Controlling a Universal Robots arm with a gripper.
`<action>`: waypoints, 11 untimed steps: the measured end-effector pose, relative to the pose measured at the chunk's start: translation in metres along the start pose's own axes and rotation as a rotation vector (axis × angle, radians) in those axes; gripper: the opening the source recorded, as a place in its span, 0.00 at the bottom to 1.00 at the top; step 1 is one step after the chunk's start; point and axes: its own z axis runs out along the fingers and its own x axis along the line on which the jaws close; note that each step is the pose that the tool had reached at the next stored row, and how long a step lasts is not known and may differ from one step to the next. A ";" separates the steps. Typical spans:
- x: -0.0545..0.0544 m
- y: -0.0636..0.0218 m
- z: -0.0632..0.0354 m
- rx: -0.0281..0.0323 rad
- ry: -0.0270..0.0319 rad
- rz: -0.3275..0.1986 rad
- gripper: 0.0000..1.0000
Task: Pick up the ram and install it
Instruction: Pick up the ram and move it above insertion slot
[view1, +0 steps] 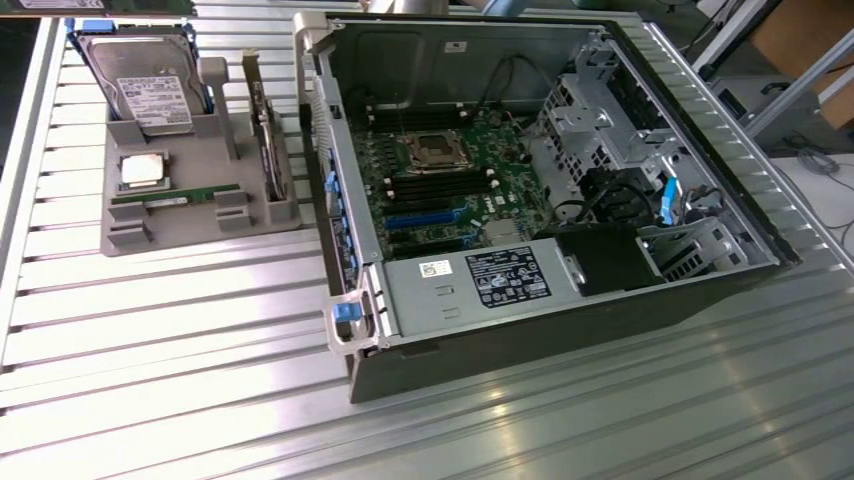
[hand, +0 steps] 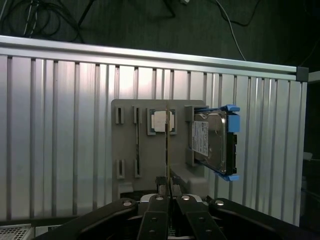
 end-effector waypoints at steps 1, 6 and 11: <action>0.000 0.0000 -0.0008 0.0000 -0.0004 0.000 0.12; -0.001 0.0002 -0.0058 0.0001 -0.0029 0.000 0.12; -0.002 0.0000 -0.0076 0.0001 -0.0047 0.000 0.12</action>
